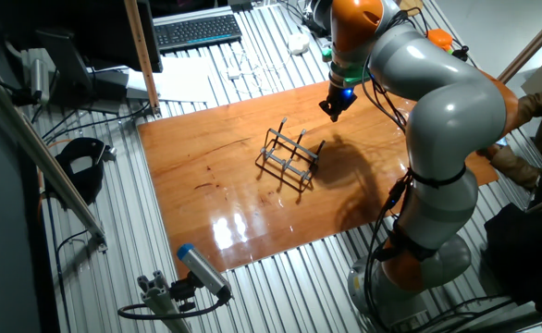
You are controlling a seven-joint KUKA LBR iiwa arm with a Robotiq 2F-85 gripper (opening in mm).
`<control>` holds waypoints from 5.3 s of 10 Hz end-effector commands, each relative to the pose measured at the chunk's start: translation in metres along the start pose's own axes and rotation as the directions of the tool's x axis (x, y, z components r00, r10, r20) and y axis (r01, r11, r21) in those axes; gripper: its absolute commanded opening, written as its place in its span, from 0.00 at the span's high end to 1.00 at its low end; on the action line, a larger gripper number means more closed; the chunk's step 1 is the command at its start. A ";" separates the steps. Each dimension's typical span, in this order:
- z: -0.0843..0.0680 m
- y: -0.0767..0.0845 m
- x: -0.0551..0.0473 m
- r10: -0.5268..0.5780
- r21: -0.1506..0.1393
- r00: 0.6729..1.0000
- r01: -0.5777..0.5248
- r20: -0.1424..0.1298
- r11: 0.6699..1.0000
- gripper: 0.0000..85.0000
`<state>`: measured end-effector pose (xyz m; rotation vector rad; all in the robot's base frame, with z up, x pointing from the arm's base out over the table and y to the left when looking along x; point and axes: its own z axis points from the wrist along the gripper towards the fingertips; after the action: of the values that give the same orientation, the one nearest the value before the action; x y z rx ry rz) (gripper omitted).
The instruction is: Put the cup on the cup rack
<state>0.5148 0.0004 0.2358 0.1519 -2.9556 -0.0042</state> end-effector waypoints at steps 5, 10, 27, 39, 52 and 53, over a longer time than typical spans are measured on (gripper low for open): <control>0.000 0.000 0.000 0.000 0.000 1.000 0.000 0.000 1.000 1.00; 0.000 0.000 0.000 0.000 0.000 1.000 0.000 0.000 1.000 1.00; 0.000 0.000 0.000 0.069 0.003 0.998 -0.069 0.010 0.998 1.00; 0.000 -0.002 0.001 0.077 0.008 0.994 -0.078 0.073 0.997 1.00; 0.000 -0.003 0.001 0.119 0.154 0.988 -0.133 0.097 0.979 1.00; 0.003 -0.016 0.001 0.100 0.151 0.987 -0.119 0.125 0.981 1.00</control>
<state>0.5155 -0.0082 0.2332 0.0094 -3.0729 0.2444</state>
